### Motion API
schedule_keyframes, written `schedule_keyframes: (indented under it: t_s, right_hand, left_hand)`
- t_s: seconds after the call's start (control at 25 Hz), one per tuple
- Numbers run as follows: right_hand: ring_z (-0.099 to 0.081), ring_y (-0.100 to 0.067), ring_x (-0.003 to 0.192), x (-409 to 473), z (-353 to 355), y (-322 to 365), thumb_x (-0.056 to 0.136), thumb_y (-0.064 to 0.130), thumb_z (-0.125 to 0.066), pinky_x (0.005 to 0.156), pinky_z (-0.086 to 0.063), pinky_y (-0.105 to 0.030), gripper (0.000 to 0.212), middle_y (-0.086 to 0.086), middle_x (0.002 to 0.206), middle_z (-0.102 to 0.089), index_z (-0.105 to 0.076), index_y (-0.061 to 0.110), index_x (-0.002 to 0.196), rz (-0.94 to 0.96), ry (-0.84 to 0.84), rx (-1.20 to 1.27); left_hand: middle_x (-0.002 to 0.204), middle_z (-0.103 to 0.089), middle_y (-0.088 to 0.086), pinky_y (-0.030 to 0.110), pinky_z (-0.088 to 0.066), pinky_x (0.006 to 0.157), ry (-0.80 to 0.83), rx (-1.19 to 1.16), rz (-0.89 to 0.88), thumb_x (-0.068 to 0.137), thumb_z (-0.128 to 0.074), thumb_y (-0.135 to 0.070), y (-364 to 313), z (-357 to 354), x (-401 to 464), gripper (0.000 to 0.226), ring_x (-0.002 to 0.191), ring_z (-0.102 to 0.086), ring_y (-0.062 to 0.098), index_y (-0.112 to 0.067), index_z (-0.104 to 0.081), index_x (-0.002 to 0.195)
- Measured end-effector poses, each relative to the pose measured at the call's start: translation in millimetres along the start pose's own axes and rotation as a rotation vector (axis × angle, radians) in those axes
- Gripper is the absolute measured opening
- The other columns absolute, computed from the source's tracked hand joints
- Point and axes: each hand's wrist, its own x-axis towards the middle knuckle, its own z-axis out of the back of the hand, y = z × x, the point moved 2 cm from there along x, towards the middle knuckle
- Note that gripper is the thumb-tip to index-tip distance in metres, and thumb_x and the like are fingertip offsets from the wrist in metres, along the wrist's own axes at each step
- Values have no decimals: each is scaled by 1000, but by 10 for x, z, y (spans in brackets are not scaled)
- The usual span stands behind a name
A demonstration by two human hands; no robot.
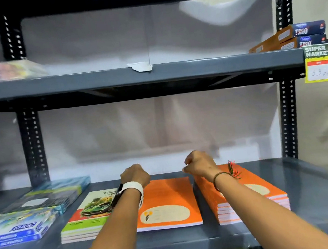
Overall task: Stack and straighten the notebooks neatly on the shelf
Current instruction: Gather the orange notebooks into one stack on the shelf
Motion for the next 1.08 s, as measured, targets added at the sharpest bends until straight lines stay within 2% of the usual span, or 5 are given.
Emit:
schedule_keyframes:
  t_s: [0.24,0.52,0.76,0.96,1.08]
  right_hand:
    - [-58,-31,116,-174,-576,389,89,40,-47,83,-47,-34,45,-13,127,-61,-59,11,121,65,290,-547]
    - [-55,-31,122,-194,-602,376,90,60,-37,103,-44,-38,67,-13,137,-56,-55,10,131,36,411,-603]
    - [-51,-32,124,-189,-565,456,86,60,-49,97,-46,-38,70,-15,140,-46,-47,12,137,23,355,-640]
    - [-43,-38,129,-113,-464,469,76,37,-75,96,-47,-45,86,-13,142,-36,-29,16,145,-15,236,-423]
    - [-41,-40,131,-68,-411,425,76,18,-77,100,-47,-48,101,-14,145,-33,-11,21,153,-30,168,-289]
  left_hand:
    - [134,-57,12,39,-47,100,84,341,-35,88,-49,-17,264,-119,-77,38,125,-52,32,-11,-57,125]
    - [132,-59,9,36,-46,101,79,438,-36,92,-48,-19,196,-109,-116,35,125,-52,29,-12,-59,125]
    - [129,-61,6,34,-48,99,-18,512,-26,93,-51,-16,154,-102,-144,33,122,-55,25,-13,-60,125]
    - [130,-60,8,34,-47,99,13,470,-31,93,-49,-21,221,-110,-98,35,123,-54,27,-13,-59,125]
    - [131,-59,8,36,-46,97,34,369,-17,91,-48,-22,262,-130,-36,35,124,-53,28,-14,-59,123]
